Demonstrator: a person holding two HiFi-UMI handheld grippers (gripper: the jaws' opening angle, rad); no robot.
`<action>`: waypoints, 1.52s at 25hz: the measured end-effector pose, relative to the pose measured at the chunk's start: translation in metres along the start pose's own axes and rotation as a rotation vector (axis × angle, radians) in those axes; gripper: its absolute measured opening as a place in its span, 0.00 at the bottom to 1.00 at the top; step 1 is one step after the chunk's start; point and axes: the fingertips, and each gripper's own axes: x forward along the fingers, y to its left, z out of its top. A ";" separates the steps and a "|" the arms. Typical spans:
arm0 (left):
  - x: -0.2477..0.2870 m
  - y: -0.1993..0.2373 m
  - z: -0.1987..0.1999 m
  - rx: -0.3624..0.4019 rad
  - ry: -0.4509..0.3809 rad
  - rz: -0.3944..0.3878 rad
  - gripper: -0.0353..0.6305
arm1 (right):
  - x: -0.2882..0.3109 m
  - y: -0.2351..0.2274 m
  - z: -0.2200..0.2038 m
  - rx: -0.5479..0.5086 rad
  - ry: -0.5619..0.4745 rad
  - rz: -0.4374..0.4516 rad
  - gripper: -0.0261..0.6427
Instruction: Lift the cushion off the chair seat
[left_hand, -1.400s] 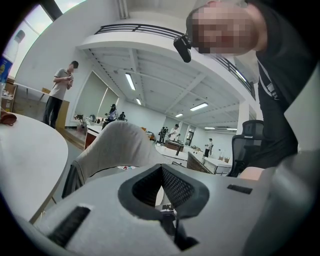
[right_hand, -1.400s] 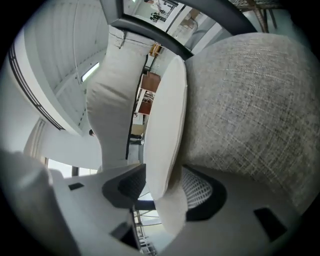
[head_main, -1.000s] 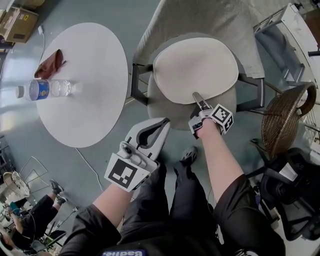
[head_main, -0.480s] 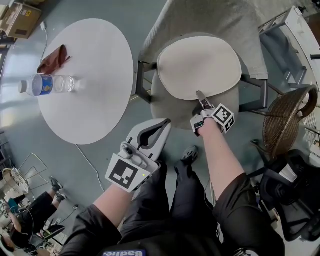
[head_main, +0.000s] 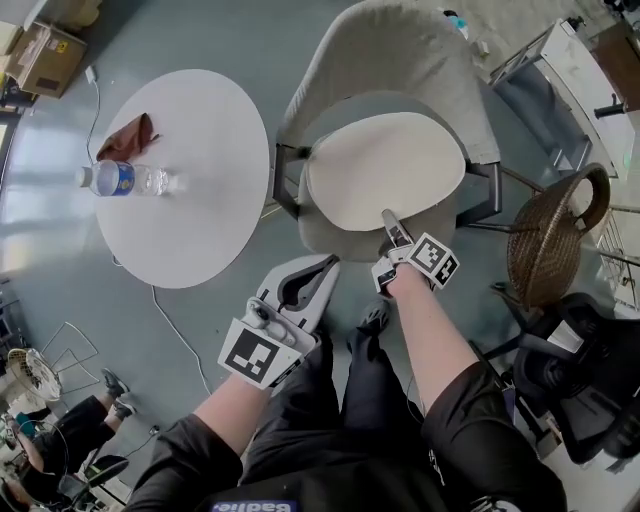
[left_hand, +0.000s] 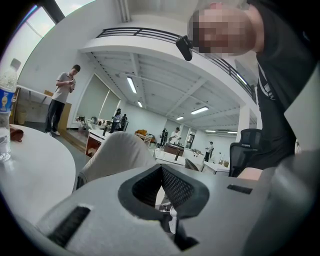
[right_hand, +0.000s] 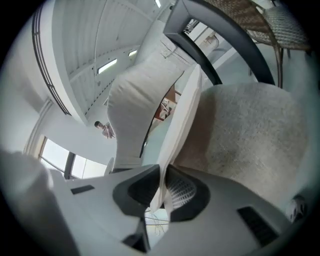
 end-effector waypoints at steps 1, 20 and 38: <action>-0.002 -0.006 0.005 -0.003 0.001 -0.005 0.07 | -0.008 0.005 -0.001 -0.018 0.005 -0.005 0.12; -0.072 -0.120 0.100 0.070 0.045 -0.143 0.07 | -0.175 0.107 -0.048 -0.289 0.226 -0.067 0.11; -0.108 -0.190 0.168 0.105 -0.036 -0.208 0.07 | -0.307 0.257 -0.039 -0.643 0.198 0.125 0.11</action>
